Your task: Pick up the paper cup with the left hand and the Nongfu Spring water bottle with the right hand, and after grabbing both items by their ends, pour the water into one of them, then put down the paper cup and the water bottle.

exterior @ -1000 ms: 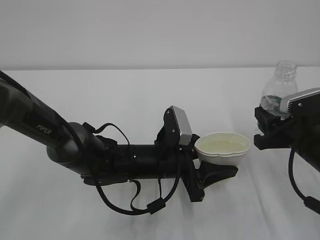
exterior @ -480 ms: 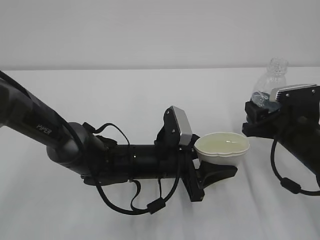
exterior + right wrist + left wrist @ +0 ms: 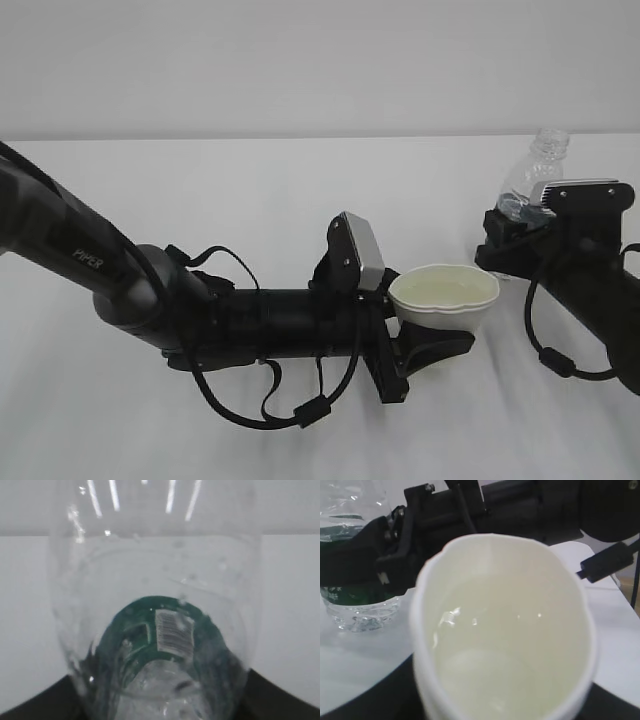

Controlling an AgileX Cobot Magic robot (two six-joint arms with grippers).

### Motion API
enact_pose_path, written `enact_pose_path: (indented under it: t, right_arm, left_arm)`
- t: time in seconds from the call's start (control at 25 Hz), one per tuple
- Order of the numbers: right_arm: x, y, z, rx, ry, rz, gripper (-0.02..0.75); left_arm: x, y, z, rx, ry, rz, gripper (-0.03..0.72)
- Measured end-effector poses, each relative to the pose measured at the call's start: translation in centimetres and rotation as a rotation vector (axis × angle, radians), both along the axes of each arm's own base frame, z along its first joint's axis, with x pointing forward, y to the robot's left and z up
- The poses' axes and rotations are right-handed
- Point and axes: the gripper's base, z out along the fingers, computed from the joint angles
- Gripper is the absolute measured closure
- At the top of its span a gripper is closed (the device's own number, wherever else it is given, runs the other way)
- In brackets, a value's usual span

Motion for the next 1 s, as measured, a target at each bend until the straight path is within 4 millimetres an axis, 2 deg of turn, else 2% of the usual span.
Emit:
enact_pose_path:
  t: [1.0]
  right_arm:
    - [0.04, -0.12, -0.46, 0.004, 0.013, -0.016, 0.362]
  left_arm:
    - [0.07, 0.03, -0.17, 0.019, 0.0, 0.008, 0.297]
